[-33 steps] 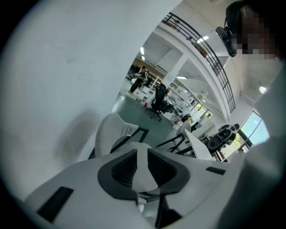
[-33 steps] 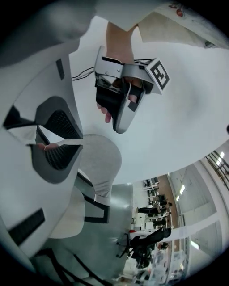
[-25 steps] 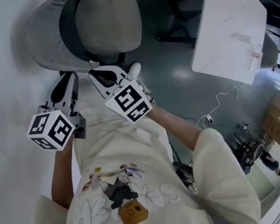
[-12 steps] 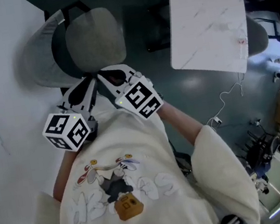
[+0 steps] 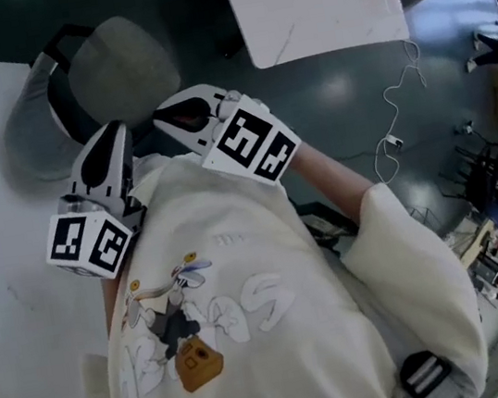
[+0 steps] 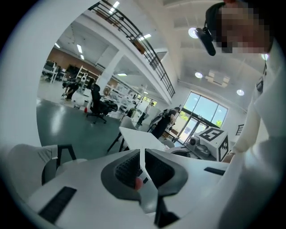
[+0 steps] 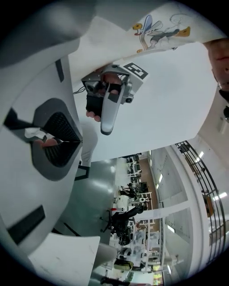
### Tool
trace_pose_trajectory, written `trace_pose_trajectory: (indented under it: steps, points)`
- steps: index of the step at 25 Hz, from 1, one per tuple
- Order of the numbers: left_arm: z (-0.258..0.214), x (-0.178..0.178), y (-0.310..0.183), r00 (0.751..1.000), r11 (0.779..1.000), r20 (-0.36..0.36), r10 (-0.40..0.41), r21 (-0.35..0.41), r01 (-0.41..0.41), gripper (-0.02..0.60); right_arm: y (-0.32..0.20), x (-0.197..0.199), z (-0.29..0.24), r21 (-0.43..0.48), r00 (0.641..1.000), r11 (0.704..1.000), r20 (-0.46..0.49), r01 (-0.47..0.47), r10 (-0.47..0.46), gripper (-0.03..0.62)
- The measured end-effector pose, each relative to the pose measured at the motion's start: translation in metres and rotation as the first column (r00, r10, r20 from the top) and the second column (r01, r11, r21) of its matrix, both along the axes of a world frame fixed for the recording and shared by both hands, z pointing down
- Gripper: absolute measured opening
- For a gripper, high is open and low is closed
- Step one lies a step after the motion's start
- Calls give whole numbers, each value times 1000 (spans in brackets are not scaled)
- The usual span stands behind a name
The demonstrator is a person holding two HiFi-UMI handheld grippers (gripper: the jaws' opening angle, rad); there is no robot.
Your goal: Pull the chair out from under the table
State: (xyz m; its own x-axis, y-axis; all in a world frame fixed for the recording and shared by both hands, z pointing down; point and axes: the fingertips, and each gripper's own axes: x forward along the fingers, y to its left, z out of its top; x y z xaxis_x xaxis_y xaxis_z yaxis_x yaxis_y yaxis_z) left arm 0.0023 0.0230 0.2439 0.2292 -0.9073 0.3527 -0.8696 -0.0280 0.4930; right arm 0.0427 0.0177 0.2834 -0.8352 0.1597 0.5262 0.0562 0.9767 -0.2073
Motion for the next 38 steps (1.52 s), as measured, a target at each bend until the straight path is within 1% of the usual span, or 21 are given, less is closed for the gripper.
trace_pose_trajectory:
  steps: [1,3,4,5,8,10,13,16,18,21,24,27,29,35,38]
  points:
    - [-3,2,-1,1000,1000,22,7,5,-7,40,-1,8,-1,27,1000,1000,-20,6,-6,9]
    - [-10,4,-4,999,1000,38,19,20,-20,38,-9,25,-1,143,996,990,-93,9,4,10]
    - [-14,5,-5,999,999,37,27,28,-28,37,-13,31,-2,193,992,981,-121,-8,32,10]
    - [-16,7,-6,999,999,36,37,35,-39,36,-17,36,-4,215,989,976,-134,-36,66,11]
    - [-18,15,-7,996,996,50,80,38,-82,32,-16,39,-12,171,987,980,-102,-104,123,11]
    - [-18,19,-10,993,994,63,102,37,-105,32,-17,35,-10,176,985,974,-73,-141,155,11]
    - [-21,23,-14,990,991,80,120,50,-125,31,-25,31,-9,227,965,944,-45,-240,256,11]
    - [-20,35,-15,985,987,78,153,36,-156,31,-32,42,-19,292,950,909,-5,-297,312,11]
    - [-20,43,-17,983,985,69,170,26,-172,31,-38,53,-26,272,941,903,23,-332,339,9]
    - [-14,45,-20,982,982,39,186,24,-187,31,-39,57,-24,217,935,911,31,-351,353,8]
    - [-4,52,-23,972,972,3,235,12,-235,31,-30,55,-21,230,943,916,34,-330,331,8]
    - [1,63,-27,954,954,3,298,9,-298,31,-23,54,-20,263,951,916,30,-304,308,8]
    - [1,68,-31,946,946,7,323,16,-323,31,-22,54,-18,279,953,914,20,-295,302,8]
    - [-1,74,-36,942,942,-7,336,25,-336,31,-27,66,-20,273,941,904,17,-330,338,9]
    - [8,69,-29,939,939,-12,344,13,-344,31,-23,62,-14,257,934,901,22,-350,356,8]
